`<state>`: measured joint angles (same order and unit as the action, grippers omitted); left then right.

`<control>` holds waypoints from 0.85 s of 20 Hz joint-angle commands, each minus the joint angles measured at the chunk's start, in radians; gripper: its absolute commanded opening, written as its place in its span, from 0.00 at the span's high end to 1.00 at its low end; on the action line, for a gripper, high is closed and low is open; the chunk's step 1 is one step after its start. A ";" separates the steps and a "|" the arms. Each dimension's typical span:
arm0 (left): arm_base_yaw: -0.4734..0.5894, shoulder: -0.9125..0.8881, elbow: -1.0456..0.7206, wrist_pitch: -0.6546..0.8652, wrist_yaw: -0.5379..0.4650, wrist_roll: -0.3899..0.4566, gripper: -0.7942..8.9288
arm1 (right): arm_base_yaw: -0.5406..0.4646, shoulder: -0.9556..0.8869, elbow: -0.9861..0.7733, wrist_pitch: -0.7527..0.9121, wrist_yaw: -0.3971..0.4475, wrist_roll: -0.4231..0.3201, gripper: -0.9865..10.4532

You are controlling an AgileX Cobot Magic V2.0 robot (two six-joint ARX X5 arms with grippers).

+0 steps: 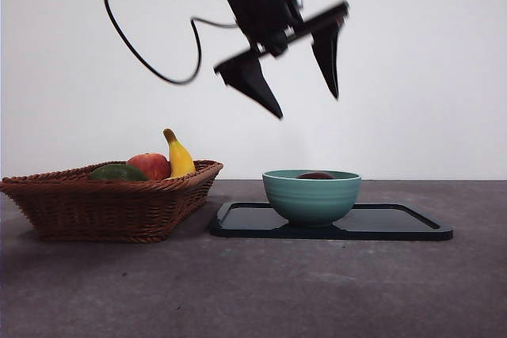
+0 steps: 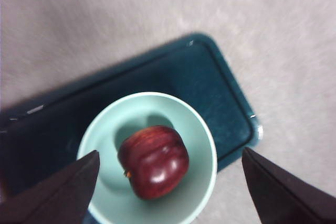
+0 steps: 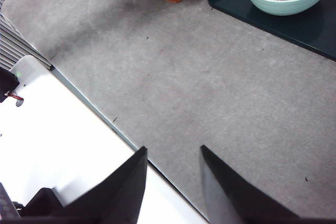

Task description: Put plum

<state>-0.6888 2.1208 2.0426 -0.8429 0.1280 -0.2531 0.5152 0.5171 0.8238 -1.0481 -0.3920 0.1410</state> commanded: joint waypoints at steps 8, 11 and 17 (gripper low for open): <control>-0.051 0.166 0.031 0.011 -0.082 0.005 0.47 | 0.006 -0.005 0.008 -0.032 -0.001 0.016 0.77; -0.056 0.194 0.031 0.008 -0.095 0.005 0.47 | 0.006 -0.005 0.008 -0.039 -0.001 0.016 0.77; -0.063 0.218 0.031 0.022 -0.104 0.006 0.54 | 0.006 -0.005 0.008 -0.039 -0.001 0.016 0.77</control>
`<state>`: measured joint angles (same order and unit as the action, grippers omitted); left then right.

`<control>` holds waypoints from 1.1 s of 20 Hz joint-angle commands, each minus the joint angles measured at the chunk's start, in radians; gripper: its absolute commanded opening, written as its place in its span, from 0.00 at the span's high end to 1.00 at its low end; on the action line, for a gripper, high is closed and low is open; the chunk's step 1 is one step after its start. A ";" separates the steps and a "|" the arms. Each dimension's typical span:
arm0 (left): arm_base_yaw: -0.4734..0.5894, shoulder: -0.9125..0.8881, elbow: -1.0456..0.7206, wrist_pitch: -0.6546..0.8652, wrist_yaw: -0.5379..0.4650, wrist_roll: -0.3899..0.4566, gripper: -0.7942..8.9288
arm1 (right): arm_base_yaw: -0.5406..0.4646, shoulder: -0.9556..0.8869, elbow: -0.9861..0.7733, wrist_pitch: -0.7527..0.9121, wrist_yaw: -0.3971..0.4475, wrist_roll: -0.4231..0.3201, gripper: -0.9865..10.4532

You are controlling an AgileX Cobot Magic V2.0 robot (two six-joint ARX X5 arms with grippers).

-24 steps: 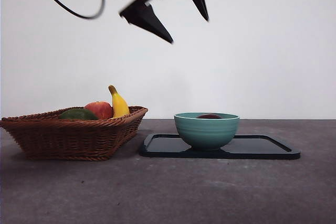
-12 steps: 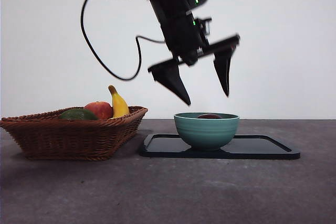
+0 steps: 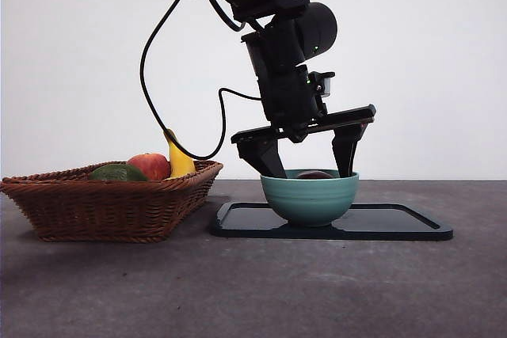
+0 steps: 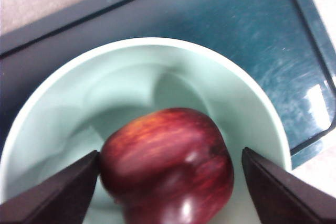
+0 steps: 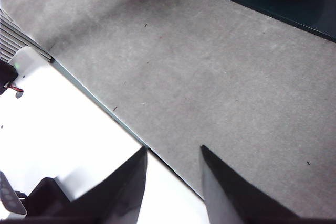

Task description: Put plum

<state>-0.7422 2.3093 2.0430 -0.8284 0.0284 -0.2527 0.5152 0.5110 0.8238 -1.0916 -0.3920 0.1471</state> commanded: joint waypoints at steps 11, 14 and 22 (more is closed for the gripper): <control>0.003 0.022 0.290 -0.168 -0.004 0.047 0.68 | 0.006 0.002 0.008 0.005 0.000 0.005 0.77; 0.014 0.002 0.503 -0.296 -0.092 0.070 0.68 | 0.006 0.002 0.008 0.005 0.000 0.001 0.77; 0.131 -0.223 0.619 -0.503 -0.310 0.080 0.68 | 0.006 0.002 0.008 0.006 0.006 -0.025 0.77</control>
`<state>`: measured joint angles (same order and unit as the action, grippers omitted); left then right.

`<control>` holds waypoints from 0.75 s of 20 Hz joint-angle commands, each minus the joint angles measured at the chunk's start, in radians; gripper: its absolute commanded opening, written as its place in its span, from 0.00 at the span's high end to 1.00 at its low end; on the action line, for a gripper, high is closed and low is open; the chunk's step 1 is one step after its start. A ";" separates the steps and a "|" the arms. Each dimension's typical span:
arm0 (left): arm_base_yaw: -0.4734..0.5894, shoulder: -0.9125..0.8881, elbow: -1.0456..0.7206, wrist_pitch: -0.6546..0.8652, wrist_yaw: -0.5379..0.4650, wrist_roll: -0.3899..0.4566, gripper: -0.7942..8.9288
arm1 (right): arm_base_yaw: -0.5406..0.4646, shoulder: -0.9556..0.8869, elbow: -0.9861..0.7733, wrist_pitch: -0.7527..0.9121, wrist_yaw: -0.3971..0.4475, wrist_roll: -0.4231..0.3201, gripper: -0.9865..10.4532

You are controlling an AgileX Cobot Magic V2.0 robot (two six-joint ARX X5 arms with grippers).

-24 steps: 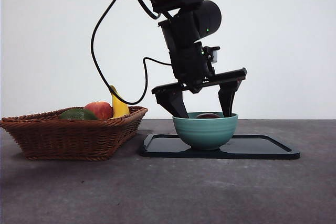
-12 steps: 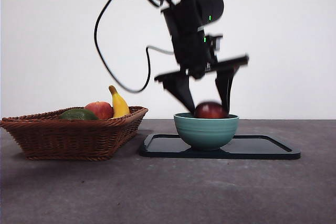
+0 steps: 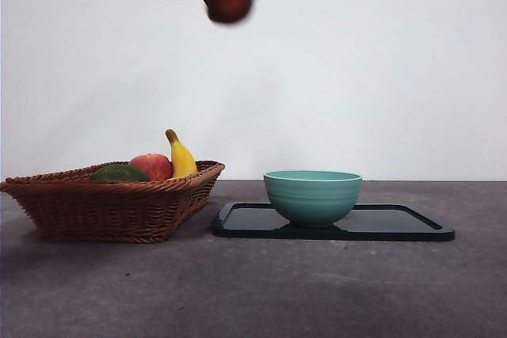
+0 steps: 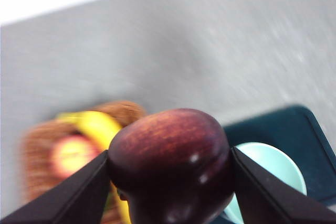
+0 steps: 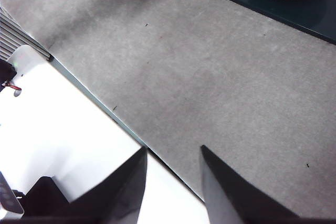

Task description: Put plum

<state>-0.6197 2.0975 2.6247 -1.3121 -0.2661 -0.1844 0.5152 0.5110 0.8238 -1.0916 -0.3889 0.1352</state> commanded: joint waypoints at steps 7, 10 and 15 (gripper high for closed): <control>0.082 -0.138 0.037 -0.140 -0.041 0.011 0.70 | 0.006 0.002 0.008 0.006 0.003 -0.031 0.77; 0.083 -0.169 0.035 -0.151 -0.045 0.010 0.70 | 0.006 0.002 0.008 0.006 0.003 -0.039 0.77; 0.083 -0.227 -0.022 -0.155 -0.056 0.006 0.70 | 0.006 0.001 0.008 0.006 0.003 -0.046 0.77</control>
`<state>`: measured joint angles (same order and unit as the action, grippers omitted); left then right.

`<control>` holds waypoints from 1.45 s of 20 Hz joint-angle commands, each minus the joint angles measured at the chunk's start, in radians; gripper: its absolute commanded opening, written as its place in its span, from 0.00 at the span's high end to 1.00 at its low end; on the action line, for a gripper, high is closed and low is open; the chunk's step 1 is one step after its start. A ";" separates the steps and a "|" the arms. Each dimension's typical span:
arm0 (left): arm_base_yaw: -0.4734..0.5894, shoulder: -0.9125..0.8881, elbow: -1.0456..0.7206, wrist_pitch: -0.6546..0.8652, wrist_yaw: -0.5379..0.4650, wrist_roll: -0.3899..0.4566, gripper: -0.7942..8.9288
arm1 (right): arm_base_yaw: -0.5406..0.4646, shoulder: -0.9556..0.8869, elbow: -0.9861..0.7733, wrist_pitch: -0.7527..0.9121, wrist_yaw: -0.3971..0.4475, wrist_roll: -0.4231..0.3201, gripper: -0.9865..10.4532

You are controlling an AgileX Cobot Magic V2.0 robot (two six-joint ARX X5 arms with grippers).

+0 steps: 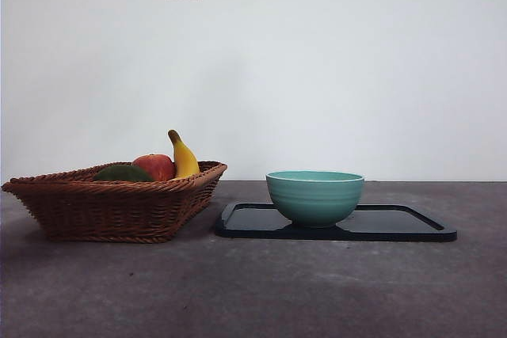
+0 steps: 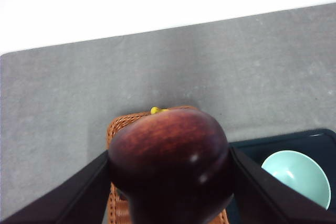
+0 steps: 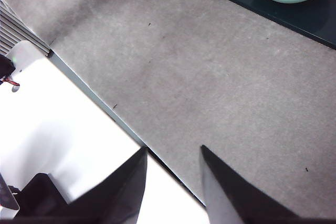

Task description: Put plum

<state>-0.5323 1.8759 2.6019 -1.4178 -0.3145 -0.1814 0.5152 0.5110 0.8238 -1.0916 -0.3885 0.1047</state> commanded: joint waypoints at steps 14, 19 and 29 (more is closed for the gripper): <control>-0.002 -0.253 -0.434 0.066 -0.063 -0.019 0.70 | 0.006 0.001 0.008 0.007 0.002 -0.038 0.77; -0.002 -0.422 -0.818 0.315 0.005 -0.029 0.70 | 0.006 0.001 0.008 0.007 0.000 -0.038 0.77; 0.076 -0.491 -1.356 0.764 0.170 -0.022 0.70 | 0.006 0.001 0.008 0.005 -0.004 -0.026 0.77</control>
<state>-0.4530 1.3796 1.2377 -0.6594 -0.1482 -0.2008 0.5152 0.5110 0.8238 -1.0916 -0.3901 0.0792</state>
